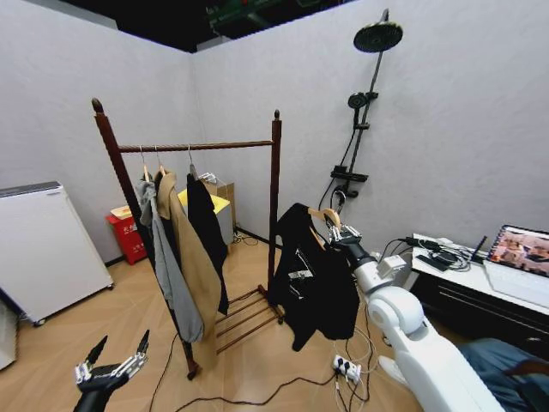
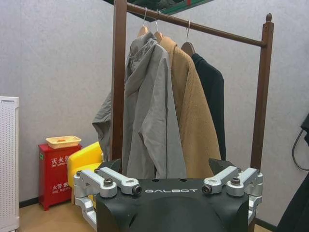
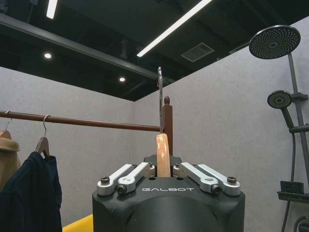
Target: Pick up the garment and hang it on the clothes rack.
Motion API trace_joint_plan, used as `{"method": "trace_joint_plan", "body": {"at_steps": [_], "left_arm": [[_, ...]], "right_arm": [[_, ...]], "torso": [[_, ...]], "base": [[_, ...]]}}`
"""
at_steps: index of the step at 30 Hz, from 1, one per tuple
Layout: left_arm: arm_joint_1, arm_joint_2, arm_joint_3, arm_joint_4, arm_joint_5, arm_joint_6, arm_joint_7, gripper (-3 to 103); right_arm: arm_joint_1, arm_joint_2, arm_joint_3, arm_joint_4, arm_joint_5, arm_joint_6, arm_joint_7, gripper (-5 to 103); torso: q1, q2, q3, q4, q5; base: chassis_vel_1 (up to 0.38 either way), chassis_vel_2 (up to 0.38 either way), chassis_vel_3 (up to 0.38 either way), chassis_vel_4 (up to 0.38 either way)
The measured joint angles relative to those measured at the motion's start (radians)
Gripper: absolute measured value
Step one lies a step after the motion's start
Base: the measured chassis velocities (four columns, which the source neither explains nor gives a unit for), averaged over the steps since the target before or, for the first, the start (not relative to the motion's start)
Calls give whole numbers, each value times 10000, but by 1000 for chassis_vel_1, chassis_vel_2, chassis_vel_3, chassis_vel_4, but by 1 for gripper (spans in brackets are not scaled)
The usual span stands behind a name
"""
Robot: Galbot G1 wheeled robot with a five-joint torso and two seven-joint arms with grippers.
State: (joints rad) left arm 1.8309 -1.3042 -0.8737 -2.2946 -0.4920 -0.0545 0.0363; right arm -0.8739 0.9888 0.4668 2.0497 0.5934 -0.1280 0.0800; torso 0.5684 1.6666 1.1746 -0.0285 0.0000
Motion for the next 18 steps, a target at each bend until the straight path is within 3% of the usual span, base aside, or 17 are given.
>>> {"method": "trace_joint_plan", "body": {"at_steps": [8, 18], "left_arm": [[0, 1, 0, 0, 0, 0, 0, 100], [0, 0, 0, 0, 0, 0, 0, 100]], "right_arm": [[-37, -121, 40, 269, 262, -83, -265, 10], [24, -275, 131, 684, 731, -200, -536, 10]], "torso": [[4, -2, 1, 3, 2], [4, -2, 1, 5, 3]], "base": [[-178, 171, 188, -179], [-272, 273, 261, -290]]}}
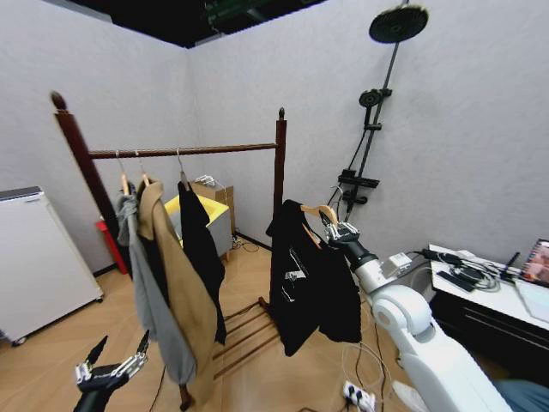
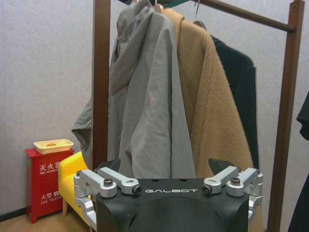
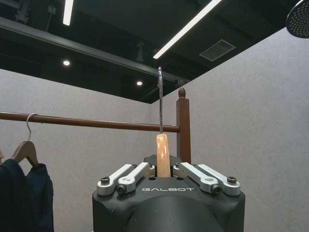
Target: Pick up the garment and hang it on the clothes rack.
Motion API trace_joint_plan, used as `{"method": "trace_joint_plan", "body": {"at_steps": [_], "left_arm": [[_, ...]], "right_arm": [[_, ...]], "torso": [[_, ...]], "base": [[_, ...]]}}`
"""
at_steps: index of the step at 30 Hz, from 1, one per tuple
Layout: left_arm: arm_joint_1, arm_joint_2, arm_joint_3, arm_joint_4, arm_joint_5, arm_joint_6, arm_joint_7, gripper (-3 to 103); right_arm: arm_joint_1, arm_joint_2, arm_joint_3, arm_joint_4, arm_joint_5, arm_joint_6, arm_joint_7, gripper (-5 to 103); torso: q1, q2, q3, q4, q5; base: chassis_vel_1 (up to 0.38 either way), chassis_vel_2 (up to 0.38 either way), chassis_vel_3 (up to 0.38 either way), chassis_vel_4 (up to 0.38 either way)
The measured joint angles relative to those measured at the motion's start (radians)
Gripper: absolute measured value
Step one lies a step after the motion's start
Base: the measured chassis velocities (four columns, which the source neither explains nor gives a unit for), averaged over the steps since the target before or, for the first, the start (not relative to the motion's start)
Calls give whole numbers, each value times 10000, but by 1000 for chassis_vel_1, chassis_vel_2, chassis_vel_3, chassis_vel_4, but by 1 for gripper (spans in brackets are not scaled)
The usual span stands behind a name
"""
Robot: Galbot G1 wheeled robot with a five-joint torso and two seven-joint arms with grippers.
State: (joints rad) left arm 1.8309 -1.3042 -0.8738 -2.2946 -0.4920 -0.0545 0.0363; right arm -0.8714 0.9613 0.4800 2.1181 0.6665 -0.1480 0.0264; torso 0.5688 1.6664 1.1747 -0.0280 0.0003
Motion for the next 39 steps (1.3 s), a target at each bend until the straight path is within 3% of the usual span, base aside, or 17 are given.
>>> {"method": "trace_joint_plan", "body": {"at_steps": [5, 9, 13, 19, 28, 29, 34, 39], "left_arm": [[-2, 1, 0, 0, 0, 0, 0, 100], [-2, 0, 0, 0, 0, 0, 0, 100], [-2, 1, 0, 0, 0, 0, 0, 100], [2, 1, 0, 0, 0, 0, 0, 100], [-1, 0, 0, 0, 0, -1, 5, 100], [-3, 0, 0, 0, 0, 0, 1, 100], [-1, 0, 0, 0, 0, 0, 1, 100], [-1, 0, 0, 0, 0, 0, 0, 100]], "right_arm": [[101, -149, 107, 1096, 1317, -770, 284, 10], [371, -295, 220, 1364, 1654, -1226, 307, 10], [823, -493, 284, 1473, 2211, -1596, 285, 10], [2059, -700, -103, 971, 2444, -1691, 226, 10], [4994, -497, -2466, -1512, 2631, -1767, 259, 10], [5898, -302, -3214, -2191, 2729, -1792, 319, 10], [7298, 402, -4729, -3284, 2809, -1842, 691, 10], [7945, 932, -5555, -3720, 2821, -1959, 989, 10]], "torso": [[11, -4, 3, -2, -9], [17, -7, 5, 6, 3], [1, -3, 1, -8, 0], [-17, 8, -5, -5, -2], [5, -3, 4, -2, -1], [6, -3, 3, -2, -4], [5, -4, 3, 1, -5], [0, -1, 0, -3, -6]], "base": [[-317, 318, 319, -322], [-187, 202, 163, -111], [-32, 47, -21, 7], [65, -63, -81, 17], [9, -9, -6, 7], [0, 0, 0, 0], [0, 0, 0, 0], [0, 0, 0, 0]]}}
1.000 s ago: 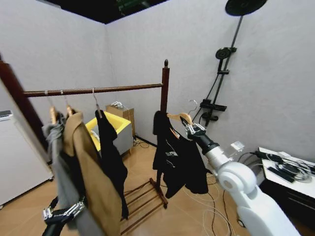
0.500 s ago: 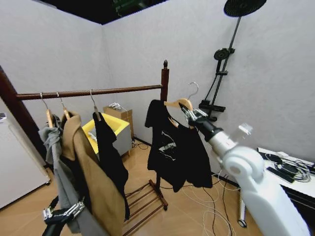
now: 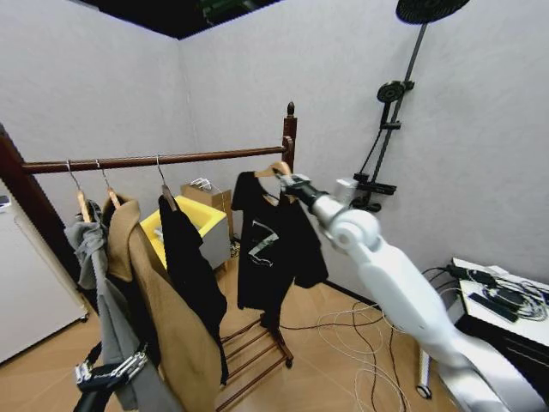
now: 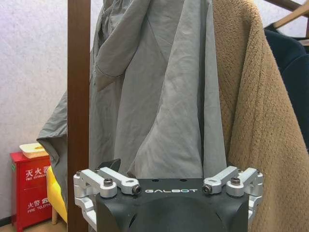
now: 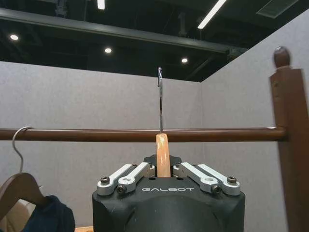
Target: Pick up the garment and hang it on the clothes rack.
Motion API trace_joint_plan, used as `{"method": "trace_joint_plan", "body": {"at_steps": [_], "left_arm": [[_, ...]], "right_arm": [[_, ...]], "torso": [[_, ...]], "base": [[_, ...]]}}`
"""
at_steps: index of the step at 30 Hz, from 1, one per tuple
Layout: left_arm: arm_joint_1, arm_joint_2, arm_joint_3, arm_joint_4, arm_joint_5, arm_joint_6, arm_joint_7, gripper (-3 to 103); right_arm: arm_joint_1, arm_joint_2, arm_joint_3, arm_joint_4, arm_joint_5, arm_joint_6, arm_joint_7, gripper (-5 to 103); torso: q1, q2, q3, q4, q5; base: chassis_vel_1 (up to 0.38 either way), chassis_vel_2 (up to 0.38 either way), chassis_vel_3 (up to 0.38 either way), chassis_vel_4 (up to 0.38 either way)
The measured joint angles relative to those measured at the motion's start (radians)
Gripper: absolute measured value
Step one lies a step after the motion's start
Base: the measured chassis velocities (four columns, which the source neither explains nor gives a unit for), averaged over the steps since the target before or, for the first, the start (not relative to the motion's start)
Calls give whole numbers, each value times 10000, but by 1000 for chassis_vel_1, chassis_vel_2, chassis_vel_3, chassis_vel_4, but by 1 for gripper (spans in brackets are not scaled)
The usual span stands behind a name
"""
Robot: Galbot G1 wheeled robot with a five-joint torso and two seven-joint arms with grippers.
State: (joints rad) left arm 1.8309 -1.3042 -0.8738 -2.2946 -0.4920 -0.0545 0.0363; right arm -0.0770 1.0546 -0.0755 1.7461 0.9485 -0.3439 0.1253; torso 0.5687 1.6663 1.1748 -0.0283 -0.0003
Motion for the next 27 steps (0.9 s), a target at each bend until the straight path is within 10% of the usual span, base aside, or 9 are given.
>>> {"method": "trace_joint_plan", "body": {"at_steps": [12, 27], "left_arm": [[0, 0, 0, 0, 0, 0, 2, 100], [0, 0, 0, 0, 0, 0, 0, 100]], "right_arm": [[1699, 2663, -1757, -2242, -314, -189, 762, 10], [2248, 3692, -2138, -4162, -1120, 374, 329, 10]], "torso": [[0, 1, 0, 3, -2], [0, 0, 0, 0, 2]], "base": [[0, 0, 0, 0], [0, 0, 0, 0]]}}
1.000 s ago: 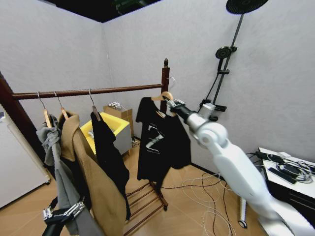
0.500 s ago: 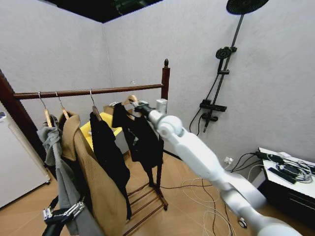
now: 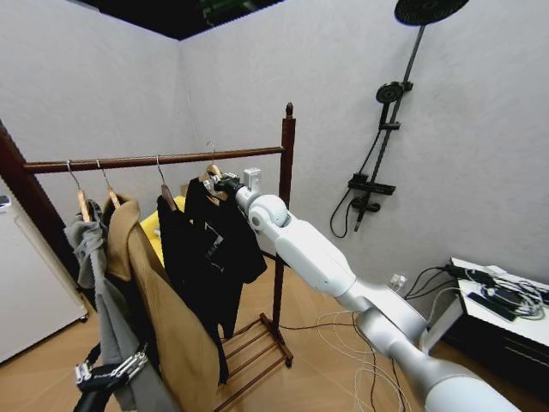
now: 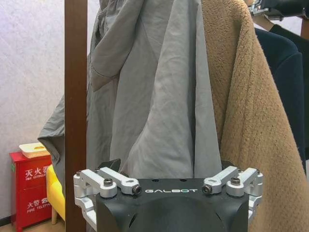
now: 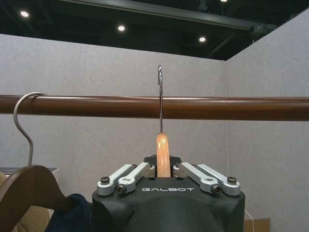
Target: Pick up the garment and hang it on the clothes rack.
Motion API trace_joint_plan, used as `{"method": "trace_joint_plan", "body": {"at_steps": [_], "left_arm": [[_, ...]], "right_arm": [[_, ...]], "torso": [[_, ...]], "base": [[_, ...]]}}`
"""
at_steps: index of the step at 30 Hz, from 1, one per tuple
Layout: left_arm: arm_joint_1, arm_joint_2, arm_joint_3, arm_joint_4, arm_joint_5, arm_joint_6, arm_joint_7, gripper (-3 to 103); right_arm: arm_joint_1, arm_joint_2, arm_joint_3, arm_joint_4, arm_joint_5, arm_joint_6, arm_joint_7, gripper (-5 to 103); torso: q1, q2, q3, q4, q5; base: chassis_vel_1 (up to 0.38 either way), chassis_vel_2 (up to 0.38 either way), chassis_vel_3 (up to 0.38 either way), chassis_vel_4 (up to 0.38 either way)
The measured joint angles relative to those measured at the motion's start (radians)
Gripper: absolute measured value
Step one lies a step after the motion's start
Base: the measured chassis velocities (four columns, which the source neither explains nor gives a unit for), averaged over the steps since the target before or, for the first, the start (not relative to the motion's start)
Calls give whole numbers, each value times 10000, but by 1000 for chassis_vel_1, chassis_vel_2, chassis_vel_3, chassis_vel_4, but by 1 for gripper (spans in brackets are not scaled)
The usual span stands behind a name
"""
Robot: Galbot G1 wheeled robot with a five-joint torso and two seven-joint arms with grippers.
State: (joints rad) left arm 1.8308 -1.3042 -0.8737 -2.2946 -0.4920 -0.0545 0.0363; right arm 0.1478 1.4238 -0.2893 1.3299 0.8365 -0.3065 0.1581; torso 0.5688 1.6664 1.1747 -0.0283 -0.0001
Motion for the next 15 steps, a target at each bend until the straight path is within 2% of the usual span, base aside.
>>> {"method": "trace_joint_plan", "body": {"at_steps": [13, 14, 15], "left_arm": [[0, 0, 0, 0, 0, 0, 0, 100], [-1, 0, 0, 0, 0, 0, 0, 100], [0, 0, 0, 0, 0, 0, 0, 100]], "right_arm": [[-275, 117, -165, -100, 13, -216, 195, 10], [-339, 75, -154, 64, 60, -299, 269, 8], [-427, 22, -116, 218, 71, -313, 287, 11]], "torso": [[-2, 2, -2, 0, 2], [-1, 1, -2, 0, 2], [-1, 2, -2, 1, 1]], "base": [[0, 0, 0, 0], [0, 0, 0, 0], [0, 0, 0, 0]]}}
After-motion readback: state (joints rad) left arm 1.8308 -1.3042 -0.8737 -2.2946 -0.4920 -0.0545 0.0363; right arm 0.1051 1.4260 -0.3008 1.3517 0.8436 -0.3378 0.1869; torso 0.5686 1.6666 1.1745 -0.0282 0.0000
